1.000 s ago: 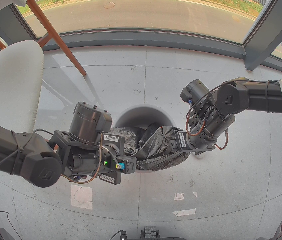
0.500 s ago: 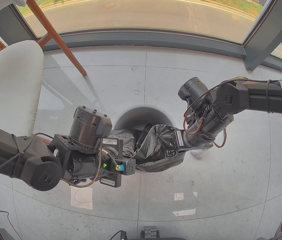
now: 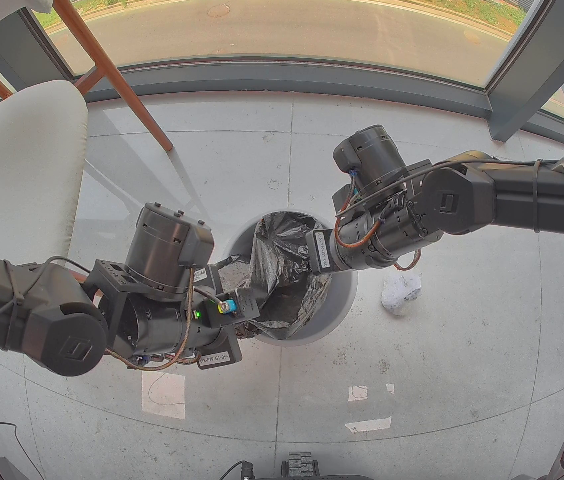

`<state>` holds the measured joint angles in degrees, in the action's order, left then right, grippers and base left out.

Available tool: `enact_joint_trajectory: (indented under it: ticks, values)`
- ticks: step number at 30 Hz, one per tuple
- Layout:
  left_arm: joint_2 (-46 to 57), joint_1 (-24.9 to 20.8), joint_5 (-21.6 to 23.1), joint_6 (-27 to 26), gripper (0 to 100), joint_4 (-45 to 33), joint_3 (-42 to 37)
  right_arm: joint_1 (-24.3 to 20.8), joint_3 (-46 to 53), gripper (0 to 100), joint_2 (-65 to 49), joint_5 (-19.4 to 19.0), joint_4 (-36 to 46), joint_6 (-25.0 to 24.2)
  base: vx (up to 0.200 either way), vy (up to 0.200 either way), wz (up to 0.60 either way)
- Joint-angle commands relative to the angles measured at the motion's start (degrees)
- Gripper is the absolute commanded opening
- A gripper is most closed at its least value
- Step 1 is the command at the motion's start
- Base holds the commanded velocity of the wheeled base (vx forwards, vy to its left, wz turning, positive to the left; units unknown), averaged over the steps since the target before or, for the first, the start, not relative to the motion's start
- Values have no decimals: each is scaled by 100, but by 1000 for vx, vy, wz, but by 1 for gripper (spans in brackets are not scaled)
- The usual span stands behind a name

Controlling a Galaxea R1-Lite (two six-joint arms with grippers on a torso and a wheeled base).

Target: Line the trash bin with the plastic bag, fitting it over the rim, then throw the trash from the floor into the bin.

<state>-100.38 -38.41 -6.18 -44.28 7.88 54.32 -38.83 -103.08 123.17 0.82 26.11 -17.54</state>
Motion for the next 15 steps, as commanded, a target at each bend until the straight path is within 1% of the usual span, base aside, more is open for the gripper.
enact_joint_trajectory:
  ticks: [1,4,5,6,9,12,15]
  values:
    - [-17,-211,-67,1097,0,-181,43,156,386,0,-320,-451,-432,172,0,0,0]
    - [-96,-237,-94,1571,0,-181,96,393,790,0,-452,-776,-801,409,0,0,0]
    - [-122,-237,-94,1606,0,-181,114,437,851,0,-461,-820,-897,427,0,0,0]
    - [-289,-254,-94,1747,0,-181,246,596,1133,0,-487,-1031,-1381,489,0,0,0]
    - [-483,-263,-111,2055,0,-172,413,815,1607,0,-531,-1312,-2268,533,0,0,0]
    - [-773,-272,-111,2415,0,-172,826,1017,1985,0,-566,-1497,-3033,761,0,0,0]
    - [-1195,-334,-111,2784,0,-181,1502,1167,2161,0,-654,-1576,-3262,814,0,0,0]
